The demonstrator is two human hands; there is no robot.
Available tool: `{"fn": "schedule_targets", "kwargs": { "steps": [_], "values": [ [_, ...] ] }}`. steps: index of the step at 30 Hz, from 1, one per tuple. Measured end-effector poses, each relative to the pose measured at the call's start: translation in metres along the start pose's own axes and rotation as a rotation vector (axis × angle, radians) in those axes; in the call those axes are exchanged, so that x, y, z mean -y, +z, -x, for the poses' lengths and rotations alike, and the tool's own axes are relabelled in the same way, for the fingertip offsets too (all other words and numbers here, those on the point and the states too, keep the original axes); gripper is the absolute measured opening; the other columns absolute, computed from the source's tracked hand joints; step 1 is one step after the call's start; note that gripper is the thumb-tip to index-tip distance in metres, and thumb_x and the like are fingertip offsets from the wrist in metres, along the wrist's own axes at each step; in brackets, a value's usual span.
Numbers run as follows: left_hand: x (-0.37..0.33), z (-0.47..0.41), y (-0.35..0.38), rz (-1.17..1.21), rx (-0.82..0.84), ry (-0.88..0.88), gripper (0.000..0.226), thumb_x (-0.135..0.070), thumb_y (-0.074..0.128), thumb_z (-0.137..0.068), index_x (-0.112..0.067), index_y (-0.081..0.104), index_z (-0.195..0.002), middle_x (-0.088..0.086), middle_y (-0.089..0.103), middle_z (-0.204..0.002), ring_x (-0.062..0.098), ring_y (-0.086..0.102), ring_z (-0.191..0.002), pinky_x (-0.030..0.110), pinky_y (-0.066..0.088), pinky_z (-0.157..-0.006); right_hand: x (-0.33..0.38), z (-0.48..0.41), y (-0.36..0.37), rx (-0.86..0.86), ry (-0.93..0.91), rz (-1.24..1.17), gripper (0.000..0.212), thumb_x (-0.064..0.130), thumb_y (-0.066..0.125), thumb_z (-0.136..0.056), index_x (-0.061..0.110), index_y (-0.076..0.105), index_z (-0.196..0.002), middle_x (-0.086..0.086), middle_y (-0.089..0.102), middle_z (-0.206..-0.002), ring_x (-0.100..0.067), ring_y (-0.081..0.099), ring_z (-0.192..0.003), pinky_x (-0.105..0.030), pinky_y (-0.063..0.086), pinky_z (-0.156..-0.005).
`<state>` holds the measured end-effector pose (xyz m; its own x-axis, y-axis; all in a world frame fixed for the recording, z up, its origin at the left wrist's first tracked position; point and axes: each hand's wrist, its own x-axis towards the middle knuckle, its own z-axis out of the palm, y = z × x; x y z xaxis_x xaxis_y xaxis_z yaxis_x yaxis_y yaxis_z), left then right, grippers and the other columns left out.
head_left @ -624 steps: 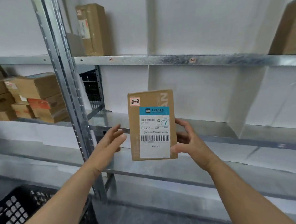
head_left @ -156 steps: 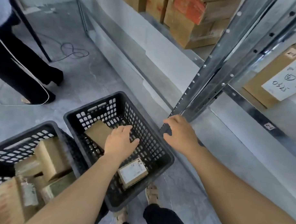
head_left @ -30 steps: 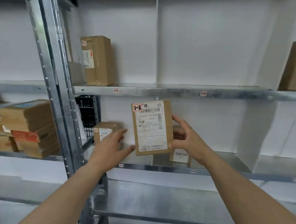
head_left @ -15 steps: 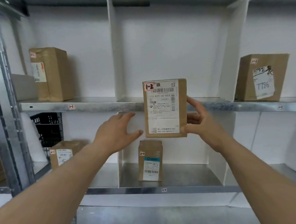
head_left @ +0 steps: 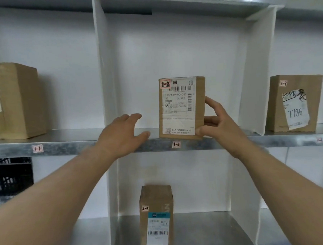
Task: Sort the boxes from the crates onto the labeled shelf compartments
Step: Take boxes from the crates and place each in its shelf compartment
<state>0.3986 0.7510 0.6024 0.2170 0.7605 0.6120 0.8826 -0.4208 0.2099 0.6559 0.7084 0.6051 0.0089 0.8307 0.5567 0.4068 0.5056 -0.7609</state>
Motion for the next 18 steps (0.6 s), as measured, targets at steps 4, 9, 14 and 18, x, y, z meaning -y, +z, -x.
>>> {"fn": "schedule_targets", "kwargs": {
  "steps": [4, 9, 14, 18],
  "values": [
    [-0.004, -0.034, 0.007, 0.391, 0.063, -0.064, 0.062, -0.056, 0.043, -0.093, -0.027, 0.031, -0.146, -0.001, 0.051, -0.138, 0.019, 0.051, -0.121, 0.033, 0.040, -0.098, -0.009, -0.040, 0.016, 0.001, -0.003, 0.019, 0.087, 0.005, 0.069, -0.081, 0.043, 0.024, -0.145, 0.002, 0.068, -0.108, -0.010, 0.065, -0.102, -0.022, 0.047, -0.085],
    [0.002, -0.069, 0.024, 0.628, 0.101, -0.104, 0.040, -0.036, 0.056, -0.093, -0.028, 0.046, -0.131, -0.008, 0.065, -0.110, 0.011, 0.063, -0.099, 0.030, 0.048, -0.091, -0.023, -0.082, 0.041, 0.046, 0.038, 0.051, 0.090, 0.005, 0.070, -0.081, 0.038, 0.020, -0.147, 0.005, 0.064, -0.106, -0.006, 0.062, -0.098, -0.014, 0.044, -0.072],
    [0.020, -0.089, 0.039, 0.608, 0.123, -0.180, 0.048, -0.018, 0.067, -0.086, -0.025, 0.045, -0.128, -0.005, 0.066, -0.107, 0.013, 0.063, -0.096, 0.024, 0.046, -0.082, -0.035, -0.111, 0.060, 0.135, 0.096, 0.135, 0.096, 0.005, 0.071, -0.079, 0.030, 0.012, -0.150, -0.001, 0.064, -0.110, -0.012, 0.063, -0.097, -0.014, 0.046, -0.071],
    [0.030, -0.093, 0.047, 0.560, 0.164, -0.232, 0.053, -0.016, 0.067, -0.087, -0.025, 0.041, -0.132, -0.003, 0.063, -0.110, 0.019, 0.062, -0.098, 0.032, 0.051, -0.088, -0.042, -0.123, 0.070, 0.205, 0.135, 0.237, 0.102, 0.013, 0.074, -0.077, 0.031, 0.006, -0.151, -0.005, 0.062, -0.117, -0.018, 0.062, -0.101, -0.025, 0.048, -0.081]
  ]
}}
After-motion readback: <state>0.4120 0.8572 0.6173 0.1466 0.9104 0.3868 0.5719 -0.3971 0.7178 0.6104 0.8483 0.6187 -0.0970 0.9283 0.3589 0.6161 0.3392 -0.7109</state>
